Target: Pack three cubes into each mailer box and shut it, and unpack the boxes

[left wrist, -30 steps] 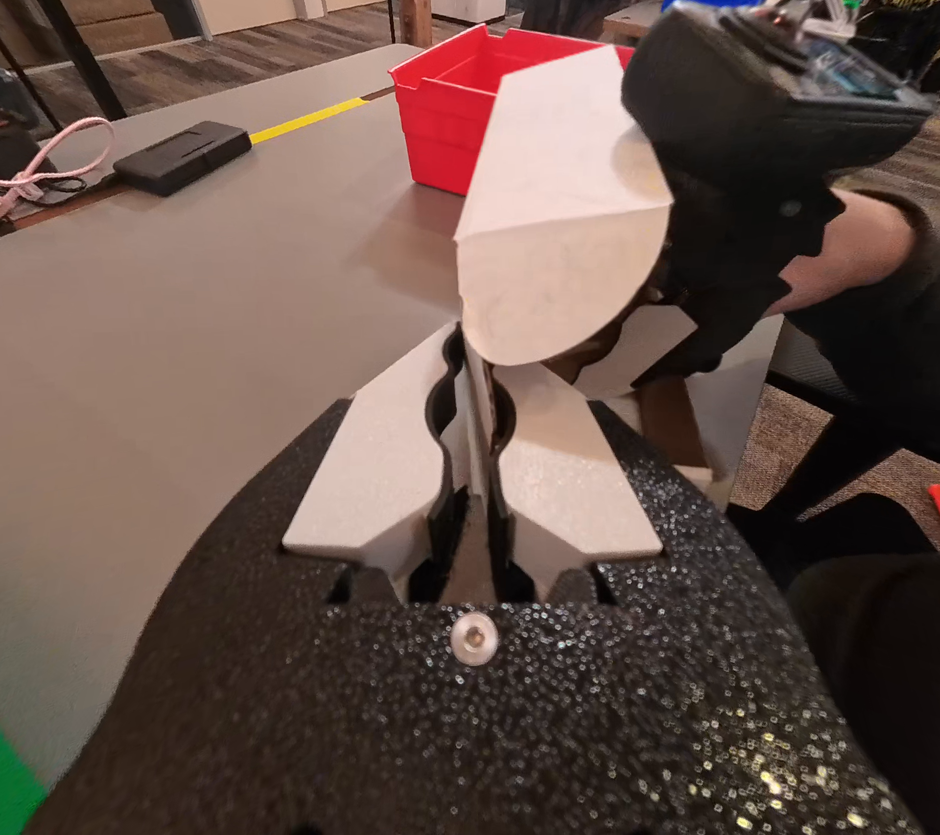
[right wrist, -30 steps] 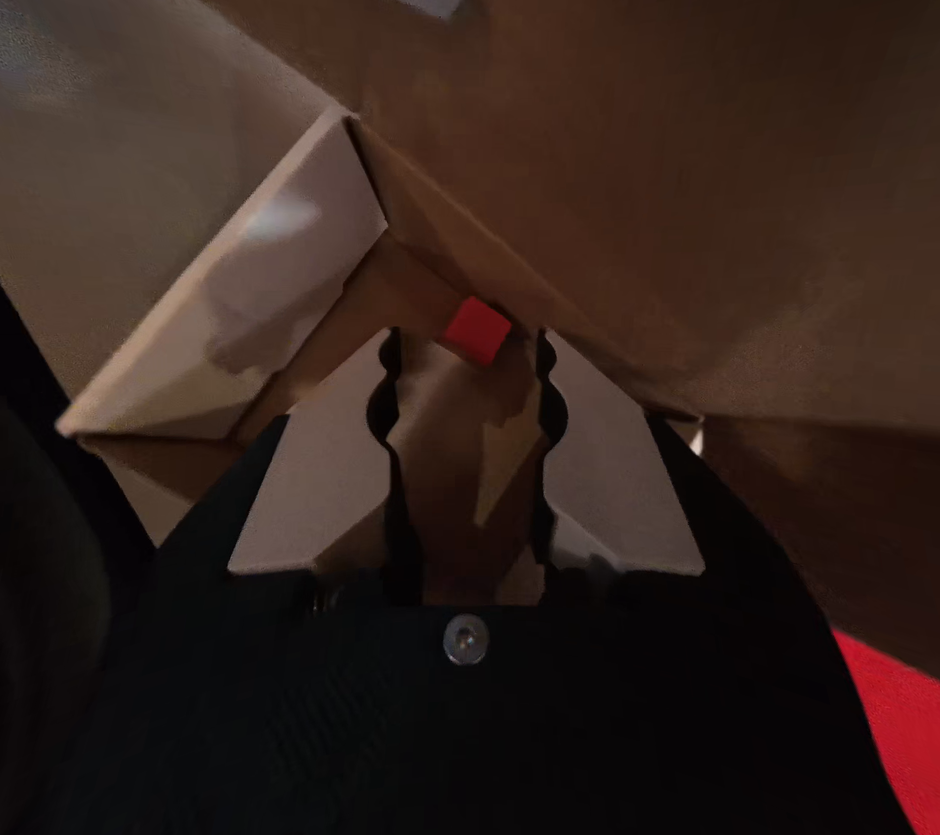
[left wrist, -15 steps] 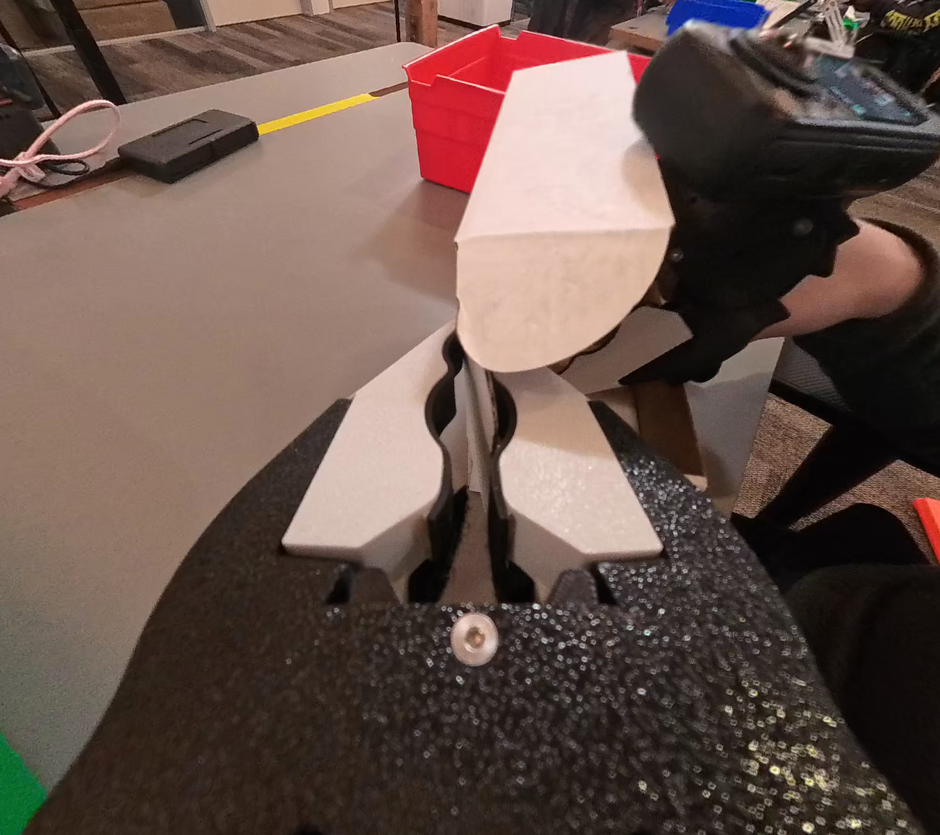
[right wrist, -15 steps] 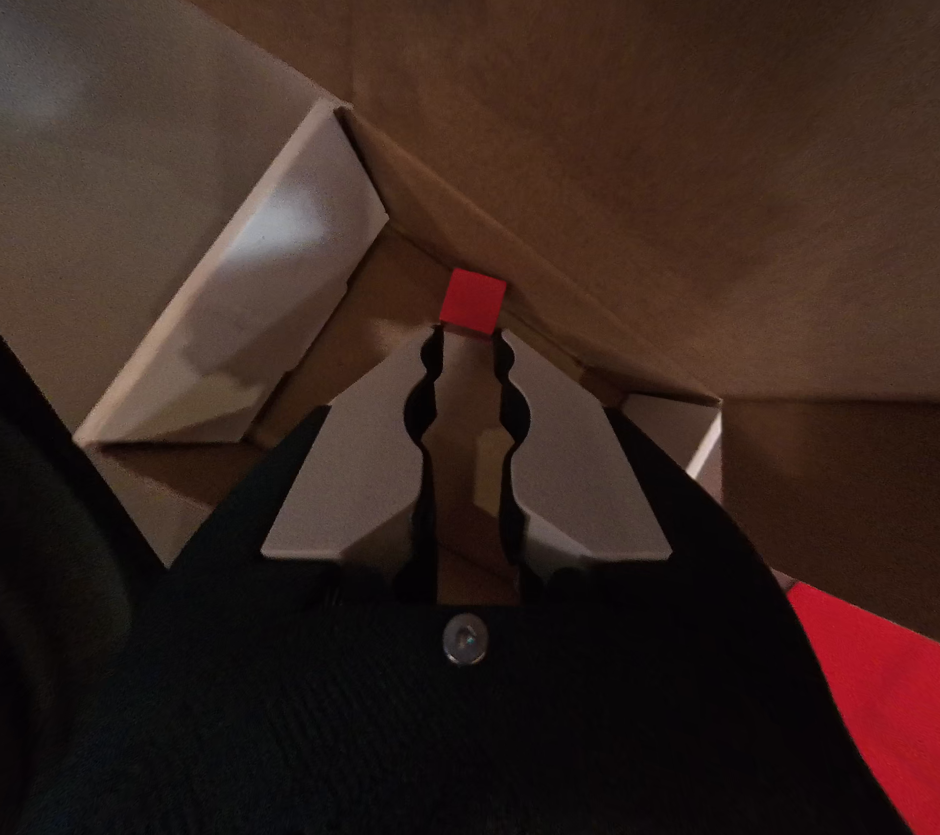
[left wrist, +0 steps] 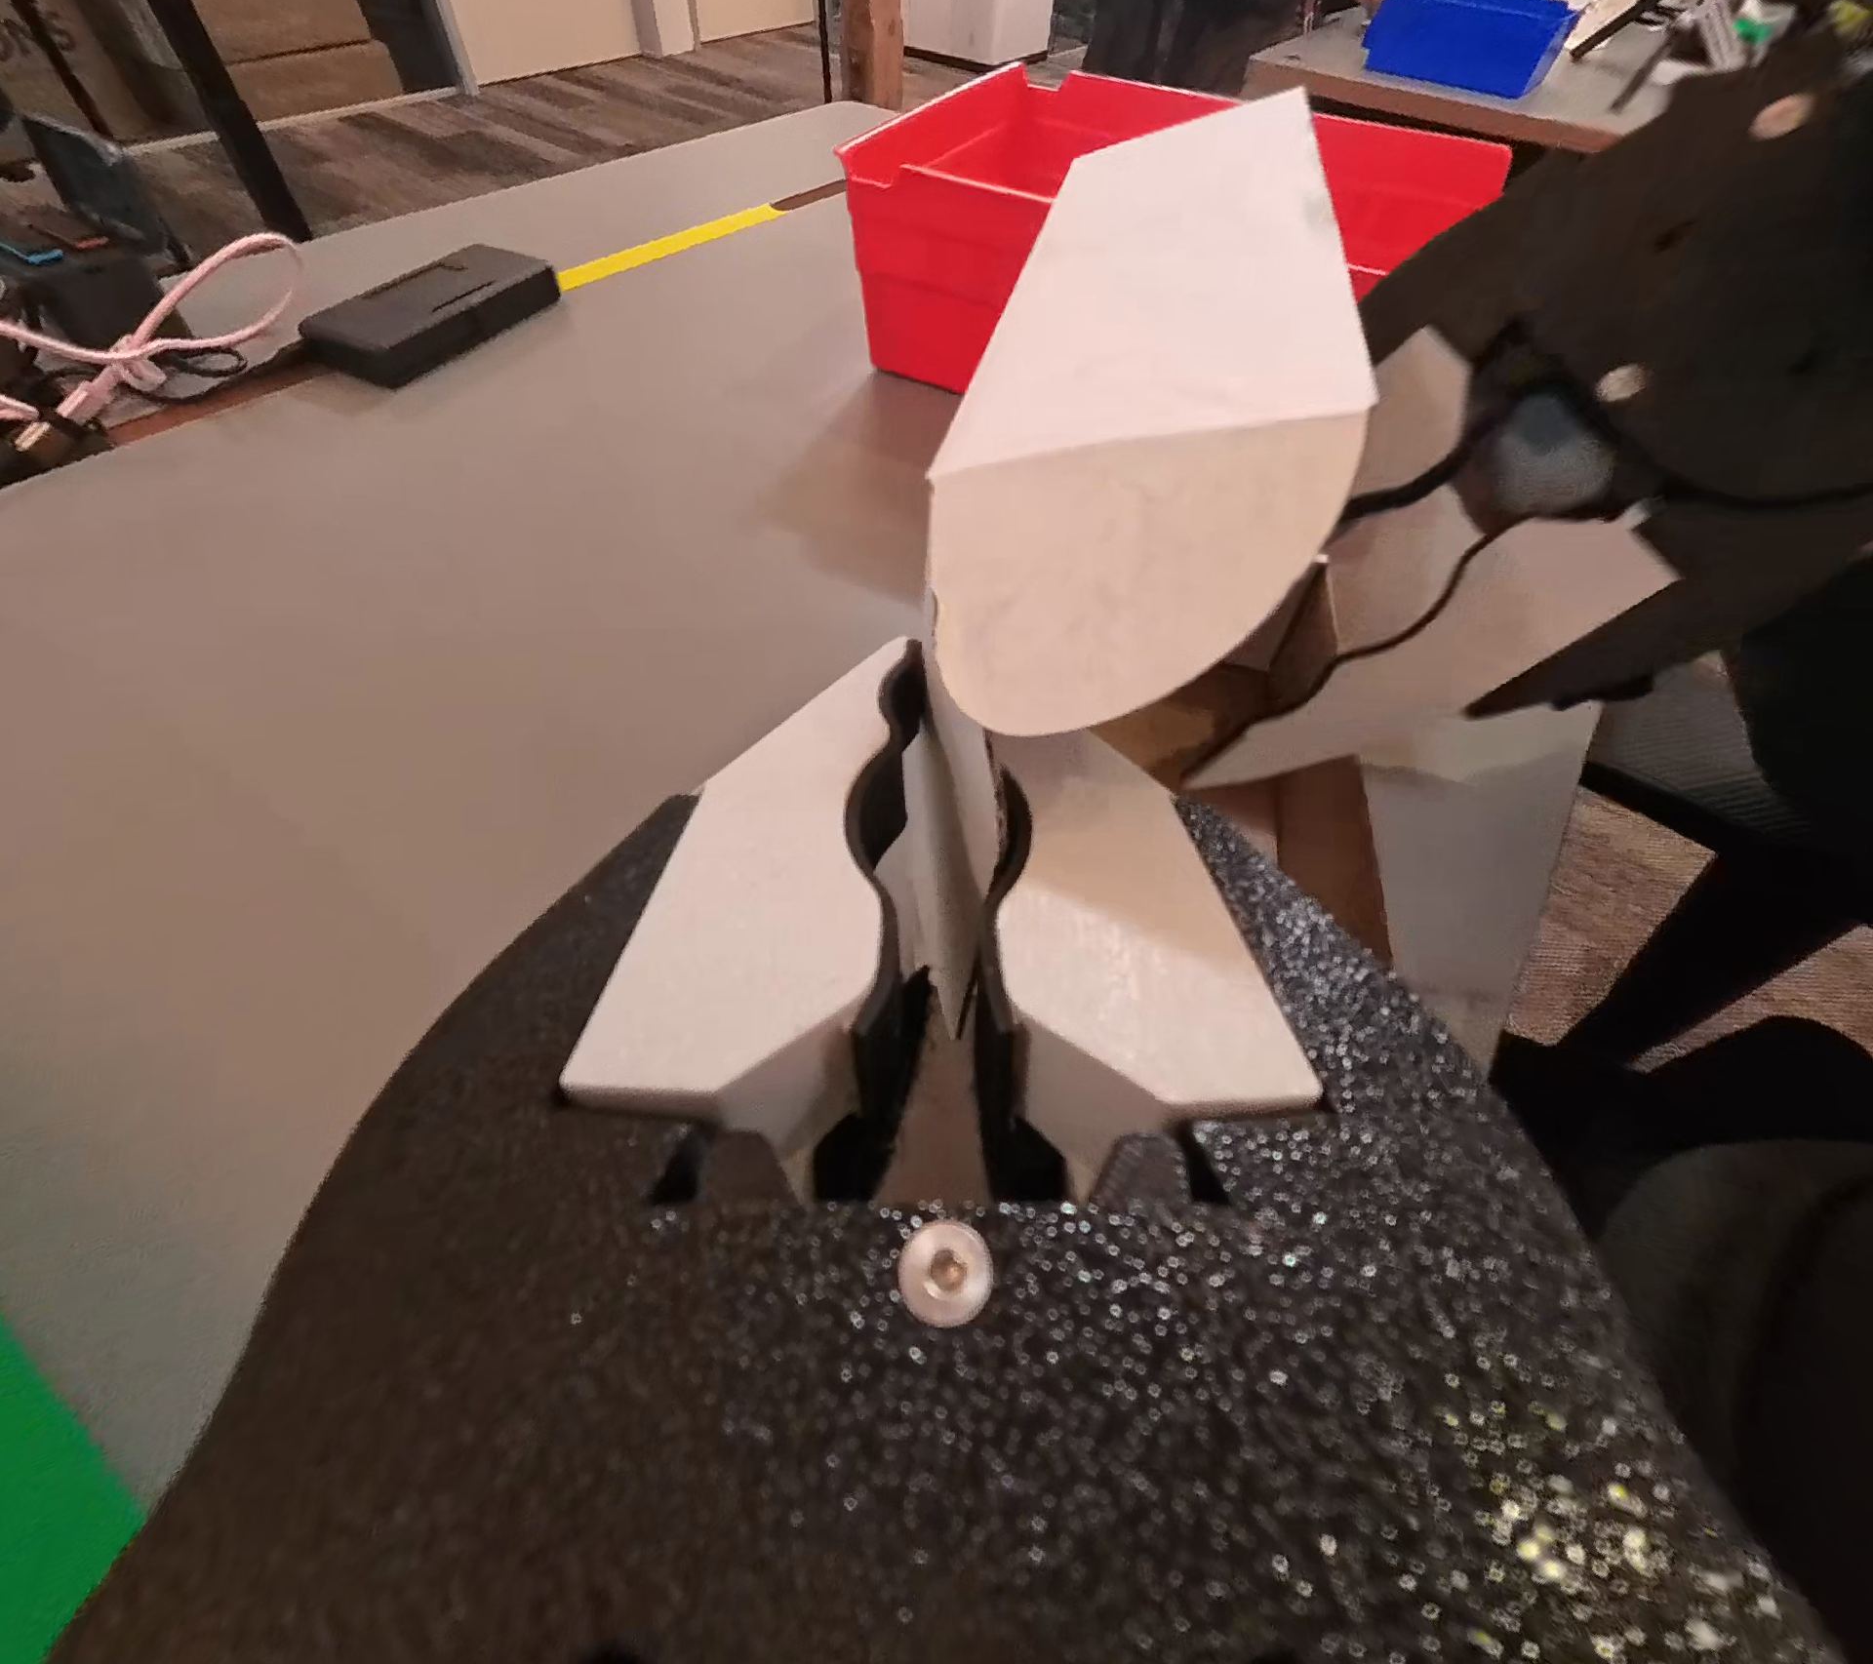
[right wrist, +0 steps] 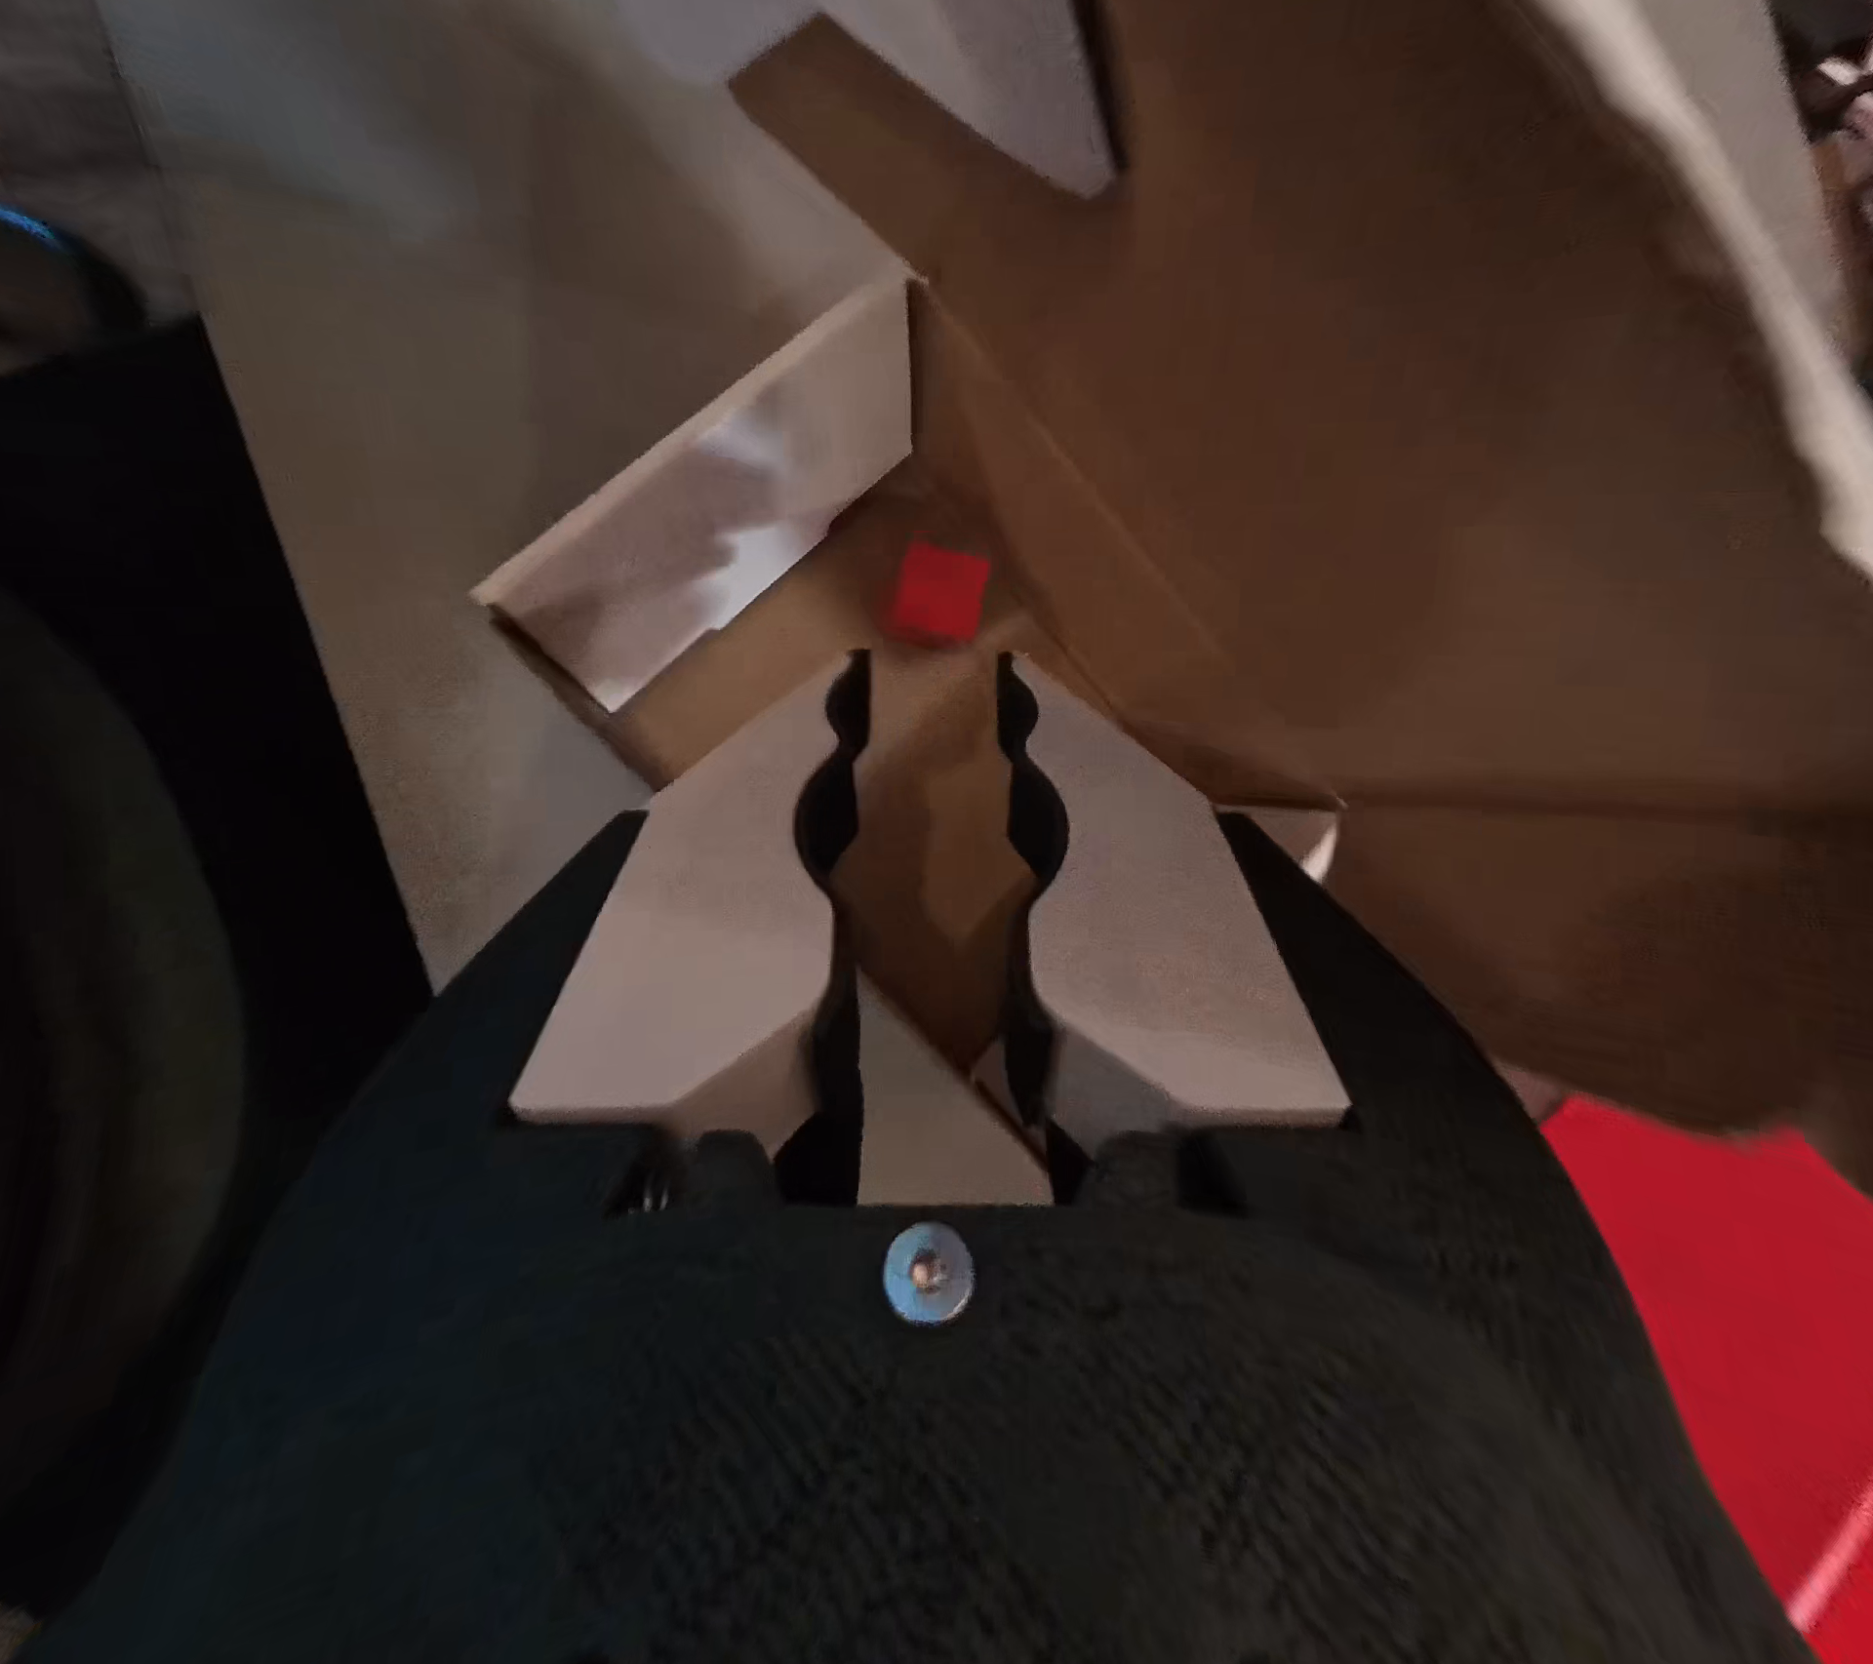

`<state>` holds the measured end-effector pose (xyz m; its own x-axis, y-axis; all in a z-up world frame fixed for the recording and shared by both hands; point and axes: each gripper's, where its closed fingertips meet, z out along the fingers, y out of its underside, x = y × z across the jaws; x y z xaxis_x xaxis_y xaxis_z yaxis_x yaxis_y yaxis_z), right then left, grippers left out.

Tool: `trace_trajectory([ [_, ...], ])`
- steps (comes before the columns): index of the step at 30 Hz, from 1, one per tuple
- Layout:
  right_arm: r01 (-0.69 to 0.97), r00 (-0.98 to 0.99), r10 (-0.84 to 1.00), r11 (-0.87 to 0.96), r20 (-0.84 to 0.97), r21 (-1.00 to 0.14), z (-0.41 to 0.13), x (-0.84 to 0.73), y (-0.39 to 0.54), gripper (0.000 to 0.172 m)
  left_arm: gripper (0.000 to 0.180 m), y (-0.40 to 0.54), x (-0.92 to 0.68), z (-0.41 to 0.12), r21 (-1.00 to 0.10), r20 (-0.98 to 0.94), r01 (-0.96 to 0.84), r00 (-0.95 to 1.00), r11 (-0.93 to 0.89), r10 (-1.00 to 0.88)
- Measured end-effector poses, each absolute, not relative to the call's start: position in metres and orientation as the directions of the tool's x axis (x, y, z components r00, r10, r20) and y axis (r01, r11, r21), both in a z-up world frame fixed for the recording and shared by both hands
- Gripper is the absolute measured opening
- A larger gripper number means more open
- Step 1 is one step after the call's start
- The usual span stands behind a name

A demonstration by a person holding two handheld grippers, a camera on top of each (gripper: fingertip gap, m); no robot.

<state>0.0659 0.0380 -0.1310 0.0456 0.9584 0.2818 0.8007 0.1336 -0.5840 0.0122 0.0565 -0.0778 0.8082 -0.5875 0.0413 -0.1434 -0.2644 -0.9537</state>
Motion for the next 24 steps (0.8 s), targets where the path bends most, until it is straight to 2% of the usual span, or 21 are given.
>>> trace_trajectory([
  [2,0.816,0.006,0.959,0.158,0.282,-0.556,-0.143,0.062,0.038,0.030,0.003,0.054,0.017,-0.075,-0.956,0.028,-0.154,0.799,-0.250,-0.601],
  [4,0.803,0.009,0.960,0.159,0.278,-0.574,-0.141,0.058,0.038,0.029,0.002,0.052,0.019,-0.071,-0.960,0.007,-0.164,0.798,-0.228,-0.603],
  [9,0.834,0.014,0.954,0.154,0.300,-0.529,-0.144,0.066,0.038,0.034,0.001,0.043,0.023,-0.052,-0.976,0.009,-0.128,0.786,-0.178,-0.618],
  [14,0.800,0.066,0.942,0.147,0.329,-0.582,-0.135,0.057,0.044,0.036,0.001,0.034,0.025,-0.035,-0.984,-0.010,-0.118,0.786,-0.133,-0.618],
  [18,0.834,0.047,0.943,0.145,0.330,-0.532,-0.140,0.067,0.044,0.040,0.001,0.036,0.023,-0.039,-0.980,-0.015,-0.132,0.791,-0.147,-0.611],
  [24,0.858,-0.051,0.990,0.111,0.131,-0.502,-0.149,0.087,0.017,0.040,0.001,0.038,0.024,-0.048,-0.972,-0.008,-0.151,0.788,-0.181,-0.616],
])
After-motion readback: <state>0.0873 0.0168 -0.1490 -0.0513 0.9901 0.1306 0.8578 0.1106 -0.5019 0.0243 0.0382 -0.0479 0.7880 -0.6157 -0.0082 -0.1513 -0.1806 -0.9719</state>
